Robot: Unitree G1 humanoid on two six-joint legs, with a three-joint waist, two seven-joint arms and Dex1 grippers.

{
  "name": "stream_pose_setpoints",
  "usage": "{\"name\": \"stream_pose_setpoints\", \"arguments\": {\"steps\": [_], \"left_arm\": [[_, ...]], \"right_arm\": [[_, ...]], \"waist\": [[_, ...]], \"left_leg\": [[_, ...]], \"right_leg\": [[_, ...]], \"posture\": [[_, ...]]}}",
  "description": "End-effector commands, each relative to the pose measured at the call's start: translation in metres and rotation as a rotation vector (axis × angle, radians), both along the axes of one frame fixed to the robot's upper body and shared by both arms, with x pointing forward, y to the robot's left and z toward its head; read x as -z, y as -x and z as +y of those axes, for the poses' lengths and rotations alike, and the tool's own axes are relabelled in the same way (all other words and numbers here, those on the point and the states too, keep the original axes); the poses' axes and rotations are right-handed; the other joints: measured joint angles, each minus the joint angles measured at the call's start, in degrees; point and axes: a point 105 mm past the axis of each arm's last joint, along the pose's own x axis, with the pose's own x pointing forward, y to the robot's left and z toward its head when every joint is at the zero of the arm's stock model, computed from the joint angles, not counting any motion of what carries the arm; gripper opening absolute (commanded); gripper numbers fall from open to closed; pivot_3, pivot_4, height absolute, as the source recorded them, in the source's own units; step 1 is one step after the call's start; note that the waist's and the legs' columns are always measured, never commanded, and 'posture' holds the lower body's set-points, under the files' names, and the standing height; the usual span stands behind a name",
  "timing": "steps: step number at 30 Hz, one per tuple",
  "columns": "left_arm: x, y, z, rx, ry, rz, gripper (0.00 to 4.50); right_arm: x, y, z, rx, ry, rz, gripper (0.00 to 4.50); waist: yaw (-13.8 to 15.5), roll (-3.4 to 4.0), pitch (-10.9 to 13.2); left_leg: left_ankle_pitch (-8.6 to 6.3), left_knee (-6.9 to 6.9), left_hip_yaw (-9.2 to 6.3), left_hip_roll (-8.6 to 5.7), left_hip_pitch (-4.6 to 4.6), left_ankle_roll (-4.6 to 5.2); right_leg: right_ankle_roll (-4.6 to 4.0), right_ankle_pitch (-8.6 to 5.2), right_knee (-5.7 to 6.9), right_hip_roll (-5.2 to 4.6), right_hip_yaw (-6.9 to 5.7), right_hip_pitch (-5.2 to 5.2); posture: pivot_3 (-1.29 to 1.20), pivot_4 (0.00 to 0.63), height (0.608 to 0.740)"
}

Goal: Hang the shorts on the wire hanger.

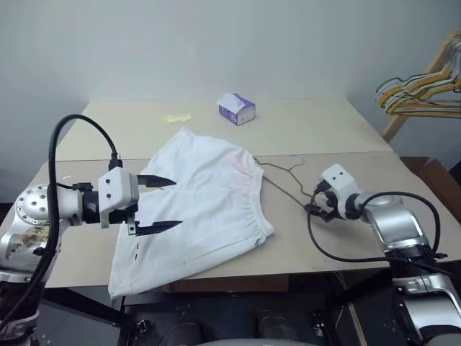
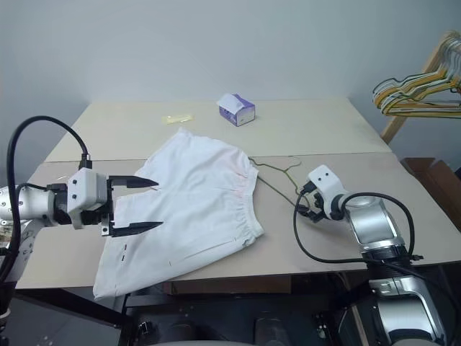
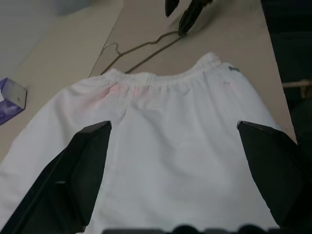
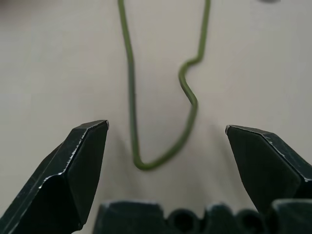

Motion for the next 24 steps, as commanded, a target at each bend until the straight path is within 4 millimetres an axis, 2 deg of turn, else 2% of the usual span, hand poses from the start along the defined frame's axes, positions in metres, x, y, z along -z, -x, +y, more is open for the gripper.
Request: {"name": "stream_pose_setpoints", "arguments": {"steps": [1, 8, 17, 20, 24], "left_arm": [[-0.01, 0.001, -0.01, 0.026, 0.035, -0.031, 4.48], [-0.006, 0.004, -0.019, 0.048, 0.046, -0.022, 4.48], [0.002, 0.01, -0.018, 0.04, 0.028, -0.009, 4.48], [0.004, 0.01, -0.018, 0.037, 0.024, -0.007, 4.48], [0.004, 0.009, -0.019, 0.038, 0.025, -0.009, 4.5]], "right_arm": [[-0.019, -0.017, 0.017, -0.054, -0.049, -0.082, 4.5], [-0.01, -0.038, 0.033, -0.097, -0.115, -0.031, 4.5], [0.014, -0.034, 0.04, -0.177, -0.108, 0.094, 4.5], [0.023, -0.031, 0.038, -0.149, -0.108, 0.16, 4.5], [0.029, -0.033, 0.031, -0.088, -0.095, 0.203, 3.24]], "waist": [[-0.3, 0.0, 0.0], [-0.7, 0.0, 0.0], [-0.6, 0.02, 0.0], [-0.6, 0.02, 0.0], [-0.6, 0.02, 0.0]], "left_leg": [[0.0, 0.0, -0.01, 0.0, 0.0, 0.0], [0.0, 0.0, -0.02, -0.01, -0.06, 0.0], [0.0, -0.01, -0.04, -0.01, -0.06, 0.0], [0.0, -0.01, -0.03, -0.01, -0.03, 0.0], [0.0, -0.01, -0.04, -0.01, 0.0, 0.0]], "right_leg": [[0.0, 0.0, 0.0, 0.0, 0.0, 0.01], [0.02, 0.03, -0.06, 0.0, 0.0, 0.0], [0.03, 0.03, -0.05, 0.0, -0.01, -0.01], [0.02, 0.03, -0.02, 0.0, 0.0, -0.01], [0.02, 0.03, -0.02, 0.0, -0.01, 0.01]], "posture": [[-0.01, 0.0, 0.74], [0.02, 0.0, 0.74], [0.04, 0.0, 0.74], [0.04, 0.0, 0.74], [0.04, 0.0, 0.74]]}}
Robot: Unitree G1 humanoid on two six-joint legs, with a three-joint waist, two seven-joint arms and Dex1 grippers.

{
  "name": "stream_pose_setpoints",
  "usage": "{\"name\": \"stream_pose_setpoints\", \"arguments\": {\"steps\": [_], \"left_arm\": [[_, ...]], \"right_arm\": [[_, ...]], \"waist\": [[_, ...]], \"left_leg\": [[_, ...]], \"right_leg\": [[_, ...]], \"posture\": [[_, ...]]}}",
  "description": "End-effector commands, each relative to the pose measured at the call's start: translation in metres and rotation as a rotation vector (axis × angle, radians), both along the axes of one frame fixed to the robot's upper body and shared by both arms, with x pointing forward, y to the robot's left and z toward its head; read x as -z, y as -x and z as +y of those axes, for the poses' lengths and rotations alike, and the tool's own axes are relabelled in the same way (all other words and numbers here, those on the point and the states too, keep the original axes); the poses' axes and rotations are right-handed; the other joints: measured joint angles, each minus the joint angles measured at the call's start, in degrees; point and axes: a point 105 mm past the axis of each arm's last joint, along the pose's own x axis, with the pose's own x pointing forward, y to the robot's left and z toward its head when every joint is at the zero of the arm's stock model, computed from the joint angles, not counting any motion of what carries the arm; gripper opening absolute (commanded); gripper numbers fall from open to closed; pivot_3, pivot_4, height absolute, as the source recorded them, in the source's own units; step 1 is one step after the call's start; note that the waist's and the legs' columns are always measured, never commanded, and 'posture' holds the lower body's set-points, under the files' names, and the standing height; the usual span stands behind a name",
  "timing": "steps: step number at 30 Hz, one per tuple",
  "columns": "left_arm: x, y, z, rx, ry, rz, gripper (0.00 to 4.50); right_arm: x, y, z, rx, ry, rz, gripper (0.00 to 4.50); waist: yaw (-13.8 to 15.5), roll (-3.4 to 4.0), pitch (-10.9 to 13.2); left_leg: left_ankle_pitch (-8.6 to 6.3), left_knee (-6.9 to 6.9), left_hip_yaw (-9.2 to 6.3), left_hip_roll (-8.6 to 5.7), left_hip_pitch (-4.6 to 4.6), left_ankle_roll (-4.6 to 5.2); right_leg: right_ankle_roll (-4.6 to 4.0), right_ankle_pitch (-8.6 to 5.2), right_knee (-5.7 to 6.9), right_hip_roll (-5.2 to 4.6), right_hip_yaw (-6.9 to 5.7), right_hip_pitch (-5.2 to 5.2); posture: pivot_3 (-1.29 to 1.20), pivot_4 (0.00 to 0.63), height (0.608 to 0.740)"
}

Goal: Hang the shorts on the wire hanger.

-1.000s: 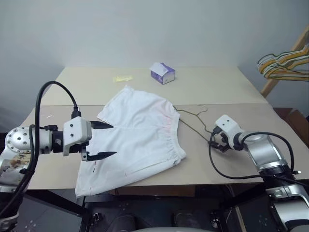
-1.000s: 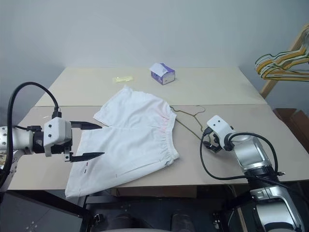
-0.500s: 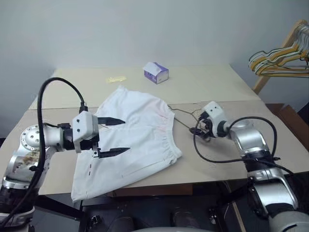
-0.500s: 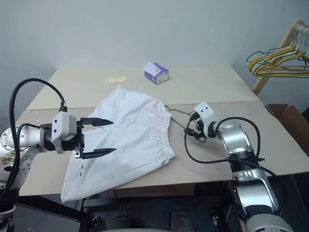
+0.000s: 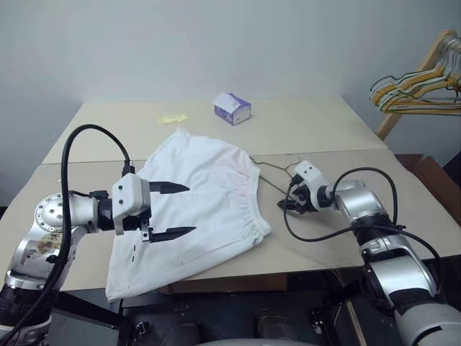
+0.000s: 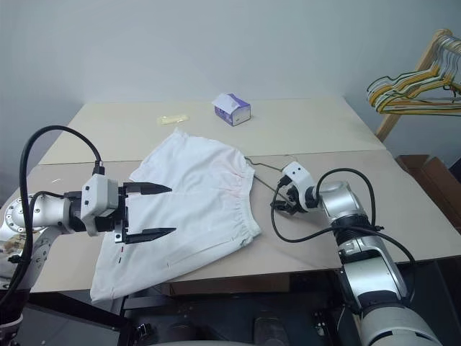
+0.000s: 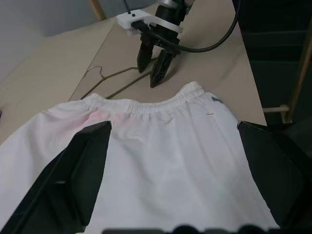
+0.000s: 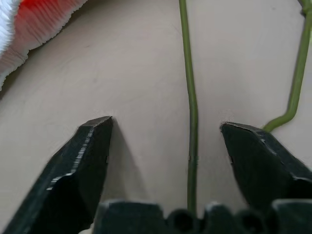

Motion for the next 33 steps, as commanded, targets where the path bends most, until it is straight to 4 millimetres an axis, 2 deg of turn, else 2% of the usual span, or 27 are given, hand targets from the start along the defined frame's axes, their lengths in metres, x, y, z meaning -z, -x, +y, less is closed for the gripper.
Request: {"name": "stream_pose_setpoints", "arguments": {"steps": [1, 9, 13, 18, 20, 23, 28, 33], "left_arm": [[-0.008, 0.0, -0.004, 0.011, -0.002, -0.048, 4.5], [-0.008, -0.003, -0.005, 0.013, -0.001, -0.053, 4.5], [-0.009, -0.004, -0.007, 0.003, 0.02, -0.042, 4.5], [-0.013, -0.013, -0.008, -0.057, 0.101, -0.022, 4.5], [-0.013, -0.025, -0.006, -0.145, 0.166, 0.018, 4.5], [-0.014, -0.045, -0.003, -0.298, 0.315, 0.13, 4.5], [-0.026, -0.066, -0.019, -0.395, 0.641, 0.357, 4.5], [-0.039, -0.083, -0.033, -0.44, 0.909, 0.495, 4.5]], "right_arm": [[0.003, -0.003, -0.005, 0.053, 0.022, 0.043, 2.88], [0.014, 0.0, -0.016, 0.037, 0.161, 0.034, 0.11], [0.015, -0.003, -0.02, 0.096, 0.177, 0.001, 0.05], [0.001, -0.011, -0.024, 0.177, 0.159, -0.099, 0.05], [-0.016, -0.016, -0.026, 0.223, 0.134, -0.194, 0.05], [-0.052, -0.017, -0.026, 0.246, 0.115, -0.387, 0.05], [-0.089, 0.002, -0.003, 0.151, 0.069, -0.551, 0.05], [-0.116, 0.022, 0.023, 0.046, 0.008, -0.685, 0.05]], "waist": [[0.0, 0.0, 0.0], [0.0, -0.02, 0.0], [0.0, -0.08, -0.1], [0.1, -0.18, -0.1], [0.3, -0.17, -0.1], [1.0, -0.09, -0.1], [0.9, -0.03, 0.0], [0.9, -0.05, 0.0]], "left_leg": [[0.0, 0.0, 0.0, 0.0, 0.0, 0.0], [0.0, -0.01, 0.0, 0.0, 0.02, 0.0], [0.0, 0.0, -0.01, 0.0, 0.07, 0.0], [0.0, 0.03, -0.02, 0.0, 0.09, 0.0], [0.0, 0.02, -0.04, -0.01, 0.05, 0.0], [0.0, 0.02, -0.08, -0.02, -0.08, 0.0], [0.0, 0.03, -0.13, -0.04, -0.24, 0.0], [0.0, 0.04, -0.17, -0.09, -0.19, 0.0]], "right_leg": [[0.0, 0.0, 0.0, 0.0, 0.0, 0.0], [0.0, 0.0, -0.01, 0.0, 0.0, 0.03], [0.0, 0.0, -0.01, 0.0, -0.01, 0.09], [0.02, 0.02, -0.02, -0.01, 0.0, 0.13], [0.03, 0.02, -0.03, -0.01, 0.0, 0.1], [0.05, 0.03, -0.04, -0.01, -0.01, 0.01], [0.12, 0.07, -0.09, -0.03, 0.0, -0.12], [0.14, 0.1, -0.13, -0.04, 0.01, -0.04]], "posture": [[0.04, 0.0, 0.74], [0.03, 0.0, 0.74], [0.02, 0.0, 0.74], [0.02, 0.0, 0.74], [0.02, 0.0, 0.74], [0.02, 0.0, 0.74], [0.0, 0.0, 0.74], [-0.01, 0.0, 0.74]]}}
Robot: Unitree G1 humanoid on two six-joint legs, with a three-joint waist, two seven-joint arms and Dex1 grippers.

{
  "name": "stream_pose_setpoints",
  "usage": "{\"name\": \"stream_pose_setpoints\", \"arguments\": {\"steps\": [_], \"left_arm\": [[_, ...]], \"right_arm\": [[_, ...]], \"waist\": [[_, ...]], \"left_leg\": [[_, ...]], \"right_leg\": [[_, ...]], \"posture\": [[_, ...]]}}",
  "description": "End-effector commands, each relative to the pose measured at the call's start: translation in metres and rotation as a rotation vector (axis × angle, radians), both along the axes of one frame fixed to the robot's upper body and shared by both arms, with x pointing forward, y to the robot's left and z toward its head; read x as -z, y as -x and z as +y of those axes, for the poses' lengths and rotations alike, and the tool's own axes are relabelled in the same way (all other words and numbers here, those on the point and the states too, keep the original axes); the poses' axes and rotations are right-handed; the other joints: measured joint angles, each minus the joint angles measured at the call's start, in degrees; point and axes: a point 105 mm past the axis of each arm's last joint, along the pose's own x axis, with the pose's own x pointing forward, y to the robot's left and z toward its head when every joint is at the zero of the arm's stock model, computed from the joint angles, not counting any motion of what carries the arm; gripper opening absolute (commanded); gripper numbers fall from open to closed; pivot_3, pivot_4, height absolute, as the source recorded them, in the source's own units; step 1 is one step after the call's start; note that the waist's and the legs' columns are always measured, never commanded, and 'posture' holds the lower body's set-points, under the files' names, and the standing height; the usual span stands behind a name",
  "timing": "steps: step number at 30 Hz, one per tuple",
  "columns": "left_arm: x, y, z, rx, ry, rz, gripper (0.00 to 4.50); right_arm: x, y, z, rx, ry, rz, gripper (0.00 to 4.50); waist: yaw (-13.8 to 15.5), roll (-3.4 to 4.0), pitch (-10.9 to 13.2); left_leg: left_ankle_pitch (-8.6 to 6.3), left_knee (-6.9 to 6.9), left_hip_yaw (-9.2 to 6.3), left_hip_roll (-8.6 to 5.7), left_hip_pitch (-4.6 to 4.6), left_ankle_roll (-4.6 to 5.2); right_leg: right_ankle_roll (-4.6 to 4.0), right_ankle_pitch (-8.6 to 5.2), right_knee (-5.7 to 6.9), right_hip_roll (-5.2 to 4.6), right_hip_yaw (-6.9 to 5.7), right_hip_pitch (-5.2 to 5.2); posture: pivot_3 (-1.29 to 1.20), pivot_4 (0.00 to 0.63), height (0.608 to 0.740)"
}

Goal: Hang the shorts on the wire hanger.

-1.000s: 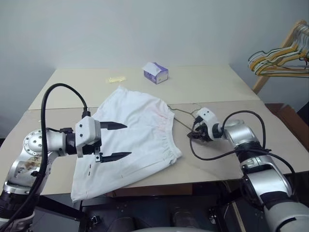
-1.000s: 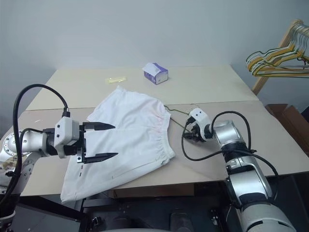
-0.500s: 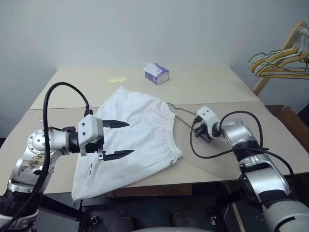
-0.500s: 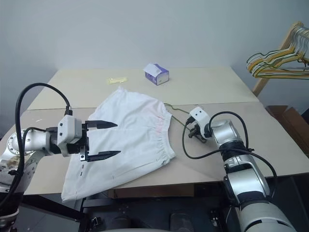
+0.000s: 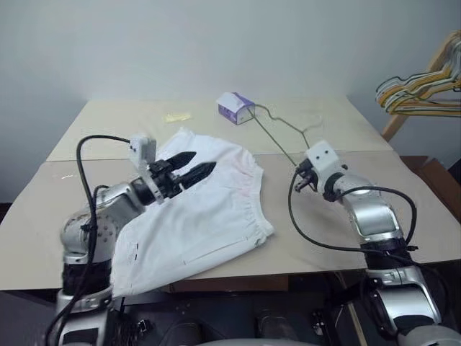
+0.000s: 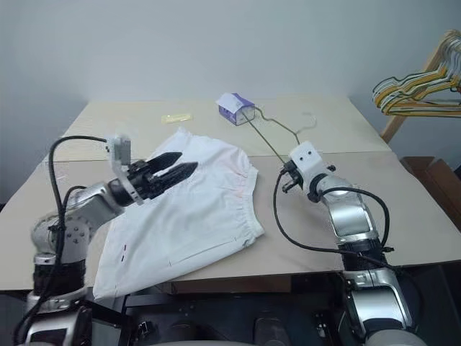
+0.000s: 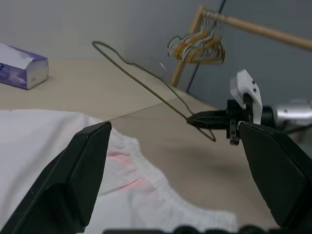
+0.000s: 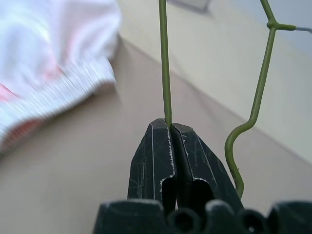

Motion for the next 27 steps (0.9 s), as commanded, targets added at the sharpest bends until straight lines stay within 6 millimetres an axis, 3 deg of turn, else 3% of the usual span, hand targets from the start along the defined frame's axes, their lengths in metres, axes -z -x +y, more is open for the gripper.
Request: {"name": "stream_pose_setpoints", "arguments": {"steps": [1, 6, 11, 24, 27], "left_arm": [[-0.025, -0.01, 0.0, -0.056, 0.2, 0.014, 4.5], [-0.042, -0.02, -0.004, -0.079, 0.398, 0.057, 4.5], [-0.045, -0.02, -0.009, -0.068, 0.363, 0.044, 4.5], [-0.043, -0.022, -0.013, -0.08, 0.364, 0.047, 4.5], [-0.043, -0.023, -0.012, -0.088, 0.387, 0.059, 3.94]], "right_arm": [[-0.033, 0.015, 0.021, -0.101, -0.045, -0.154, 0.05], [-0.045, 0.041, 0.061, -0.222, -0.147, -0.242, 0.05], [-0.045, 0.063, 0.085, -0.352, -0.111, -0.296, 0.05], [-0.043, 0.07, 0.101, -0.388, -0.066, -0.375, 0.05], [-0.042, 0.069, 0.101, -0.383, -0.066, -0.375, 0.0]], "waist": [[0.0, -0.01, 0.0], [-0.1, -0.03, 0.0], [-0.1, -0.03, 0.0], [-0.1, -0.03, 0.0], [0.0, -0.04, 0.0]], "left_leg": [[0.0, 0.0, -0.01, 0.0, 0.0, 0.0], [0.0, 0.01, -0.01, -0.02, 0.0, 0.0], [0.01, 0.02, 0.0, -0.06, -0.01, -0.01], [0.01, 0.02, -0.01, -0.08, -0.01, -0.01], [0.01, 0.02, -0.02, -0.08, -0.01, -0.01]], "right_leg": [[0.0, 0.0, -0.01, 0.0, -0.02, 0.02], [-0.03, 0.02, -0.03, 0.02, 0.0, 0.02], [-0.02, 0.03, -0.09, 0.0, 0.0, 0.03], [-0.04, 0.04, -0.13, 0.0, -0.01, 0.05], [-0.04, 0.04, -0.14, 0.0, -0.01, 0.05]], "posture": [[-0.01, 0.0, 0.74], [-0.02, 0.0, 0.74], [-0.03, 0.0, 0.74], [-0.03, 0.0, 0.74], [-0.03, 0.0, 0.74]]}}
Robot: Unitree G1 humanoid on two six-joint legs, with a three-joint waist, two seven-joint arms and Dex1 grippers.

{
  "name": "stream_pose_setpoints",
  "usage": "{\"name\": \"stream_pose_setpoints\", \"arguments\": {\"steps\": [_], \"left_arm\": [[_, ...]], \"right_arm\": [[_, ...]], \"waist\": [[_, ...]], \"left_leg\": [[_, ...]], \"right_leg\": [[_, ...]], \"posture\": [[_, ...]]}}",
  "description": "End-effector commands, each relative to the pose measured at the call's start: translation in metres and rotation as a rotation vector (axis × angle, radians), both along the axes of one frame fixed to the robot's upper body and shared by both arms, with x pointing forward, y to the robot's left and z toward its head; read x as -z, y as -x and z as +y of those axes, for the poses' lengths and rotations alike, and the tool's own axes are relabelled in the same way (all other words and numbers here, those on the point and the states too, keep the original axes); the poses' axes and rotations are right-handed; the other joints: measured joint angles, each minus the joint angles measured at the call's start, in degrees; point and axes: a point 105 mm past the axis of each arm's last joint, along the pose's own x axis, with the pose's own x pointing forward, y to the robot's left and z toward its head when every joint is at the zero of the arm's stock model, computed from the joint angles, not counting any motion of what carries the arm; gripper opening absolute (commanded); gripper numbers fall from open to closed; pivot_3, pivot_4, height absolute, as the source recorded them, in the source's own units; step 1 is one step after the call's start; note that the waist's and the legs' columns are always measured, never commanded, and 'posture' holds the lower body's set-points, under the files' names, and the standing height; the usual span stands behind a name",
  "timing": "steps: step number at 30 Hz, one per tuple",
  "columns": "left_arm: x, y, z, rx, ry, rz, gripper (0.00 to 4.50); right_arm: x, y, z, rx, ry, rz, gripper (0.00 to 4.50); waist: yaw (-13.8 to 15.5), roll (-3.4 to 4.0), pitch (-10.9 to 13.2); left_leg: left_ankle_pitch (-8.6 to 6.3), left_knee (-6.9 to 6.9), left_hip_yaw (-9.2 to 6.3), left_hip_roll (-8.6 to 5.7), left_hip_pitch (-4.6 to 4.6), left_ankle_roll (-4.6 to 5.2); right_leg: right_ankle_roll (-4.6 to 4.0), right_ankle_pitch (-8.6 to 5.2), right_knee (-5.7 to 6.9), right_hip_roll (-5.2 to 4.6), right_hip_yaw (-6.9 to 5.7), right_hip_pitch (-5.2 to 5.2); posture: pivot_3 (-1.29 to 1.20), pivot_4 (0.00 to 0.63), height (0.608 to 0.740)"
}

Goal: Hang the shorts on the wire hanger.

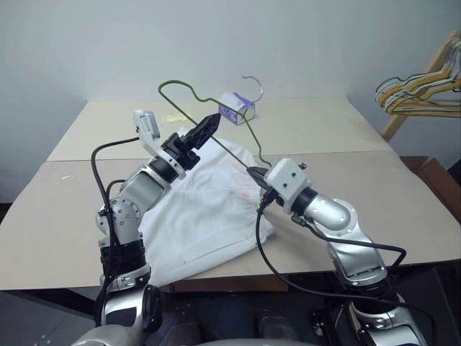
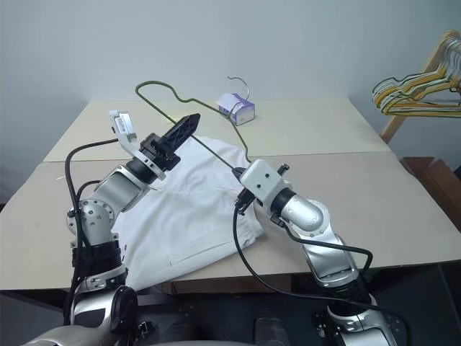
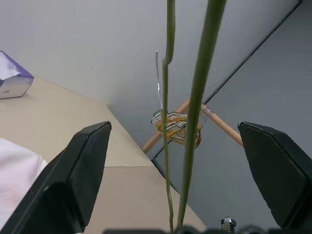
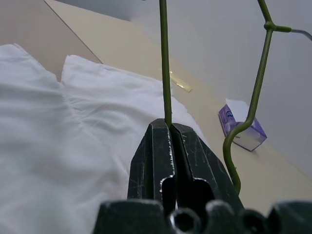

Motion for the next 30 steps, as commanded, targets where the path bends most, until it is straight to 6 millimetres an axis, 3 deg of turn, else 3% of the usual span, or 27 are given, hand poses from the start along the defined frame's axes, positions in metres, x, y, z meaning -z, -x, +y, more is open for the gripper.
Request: {"name": "stream_pose_setpoints", "arguments": {"steps": [1, 11, 18, 22, 29, 30], "left_arm": [[-0.012, 0.0, 0.0, -0.003, 0.05, -0.028, 3.6], [-0.011, -0.001, -0.001, 0.0, 0.065, -0.015, 0.17], [-0.01, -0.002, -0.004, 0.003, 0.062, -0.018, 0.05], [-0.011, -0.002, -0.004, -0.007, 0.055, -0.039, 0.0], [-0.01, -0.001, -0.001, 0.007, -0.025, -0.08, 0.0], [-0.011, -0.001, 0.001, 0.009, -0.048, -0.095, 0.0]], "right_arm": [[-0.015, 0.003, 0.003, -0.004, -0.018, -0.077, 0.0], [-0.014, 0.0, 0.006, 0.014, 0.004, -0.103, 0.0], [-0.009, 0.001, 0.01, 0.008, 0.073, -0.15, 0.0], [-0.013, 0.001, 0.012, 0.006, 0.099, -0.207, 1.1], [-0.023, 0.002, 0.004, -0.024, 0.085, -0.199, 3.59], [-0.027, 0.001, -0.001, -0.025, 0.063, -0.174, 3.59]], "waist": [[0.0, 0.0, 0.0], [0.0, 0.0, 0.0], [0.0, -0.01, 0.0], [0.0, -0.01, 0.0], [0.0, -0.03, 0.0], [0.0, -0.03, 0.0]], "left_leg": [[0.0, 0.0, 0.0, 0.0, 0.0, 0.0], [0.0, 0.0, 0.0, 0.0, 0.0, 0.0], [0.0, 0.0, 0.0, 0.0, -0.01, 0.0], [0.0, -0.01, 0.0, 0.0, 0.0, 0.0], [0.0, -0.01, 0.0, -0.01, -0.01, 0.0], [0.0, -0.01, -0.01, -0.01, -0.01, 0.0]], "right_leg": [[0.0, 0.0, 0.0, 0.0, 0.0, 0.0], [0.0, 0.0, -0.01, 0.0, 0.0, 0.0], [0.0, 0.0, -0.02, 0.0, 0.0, 0.0], [0.0, 0.0, -0.02, 0.0, 0.0, 0.0], [0.0, 0.0, -0.05, 0.0, 0.0, 0.0], [-0.01, 0.0, -0.05, 0.0, -0.01, 0.0]], "posture": [[-0.02, 0.0, 0.74], [-0.03, 0.0, 0.74], [-0.03, 0.0, 0.74], [-0.03, 0.0, 0.74], [-0.02, 0.0, 0.74], [-0.02, 0.0, 0.74]]}}
